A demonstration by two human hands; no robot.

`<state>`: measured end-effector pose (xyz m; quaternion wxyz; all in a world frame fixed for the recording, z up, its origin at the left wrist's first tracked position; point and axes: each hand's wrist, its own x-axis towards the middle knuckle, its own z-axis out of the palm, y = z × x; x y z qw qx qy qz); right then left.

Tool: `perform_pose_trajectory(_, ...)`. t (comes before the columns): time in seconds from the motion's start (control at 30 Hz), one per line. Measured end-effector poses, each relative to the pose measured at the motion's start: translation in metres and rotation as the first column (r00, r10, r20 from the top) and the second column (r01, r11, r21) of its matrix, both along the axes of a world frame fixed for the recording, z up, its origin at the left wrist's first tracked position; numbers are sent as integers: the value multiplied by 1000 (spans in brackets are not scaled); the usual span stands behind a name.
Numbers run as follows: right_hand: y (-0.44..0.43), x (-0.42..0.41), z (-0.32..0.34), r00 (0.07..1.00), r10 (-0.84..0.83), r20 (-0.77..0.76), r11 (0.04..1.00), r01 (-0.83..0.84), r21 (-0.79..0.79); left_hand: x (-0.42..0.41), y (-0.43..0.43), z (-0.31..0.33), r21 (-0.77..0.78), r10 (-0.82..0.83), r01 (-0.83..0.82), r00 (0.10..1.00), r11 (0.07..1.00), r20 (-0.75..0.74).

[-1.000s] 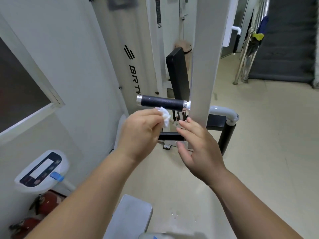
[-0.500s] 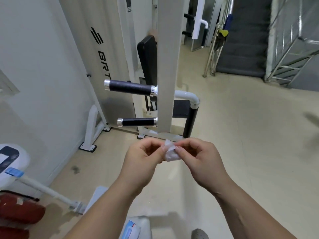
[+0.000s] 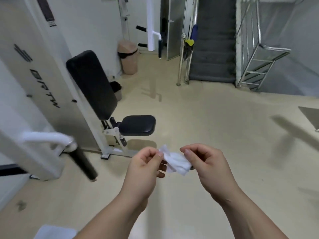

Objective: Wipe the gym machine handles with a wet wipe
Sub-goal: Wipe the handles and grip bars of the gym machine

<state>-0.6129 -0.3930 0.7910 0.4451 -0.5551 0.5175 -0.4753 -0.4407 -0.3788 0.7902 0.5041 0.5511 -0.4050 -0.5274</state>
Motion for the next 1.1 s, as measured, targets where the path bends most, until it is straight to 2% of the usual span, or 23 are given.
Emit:
perform_pose_trajectory(0.17,-70,-75,7,985,140,-98,989,-134,68,-80,-73,8,41,-16,21,992,999,-127)
perform_pose_trajectory(0.27,-118,-98,7,984,104,-147,994,-101,30,-109,-120,7,66,-63,74,987,995,-148)
perform_pose_trajectory(0.47,-242,-122,-6,971,28,-237,998,-42,-54,-136,-241,-4,46,-57,62,994,997,-95)
perform_pose_trajectory(0.67,-401,-131,-3,986,-14,-167,1000,9,-29,-145,-401,-5,-17,-115,114,985,993,-126)
perform_pose_trajectory(0.8,-498,-133,7,992,-18,-121,1000,19,1,-147,-506,5,-26,-127,126,990,992,-67)
perform_pose_trajectory(1.0,-612,-139,4,989,76,-130,990,-91,-111,-155,-637,7,-21,-77,77,996,997,-38)
perform_pose_trajectory(1.1,-674,-150,-8,970,142,-196,974,-172,-147,-164,-696,1,-12,-49,49,998,999,-49)
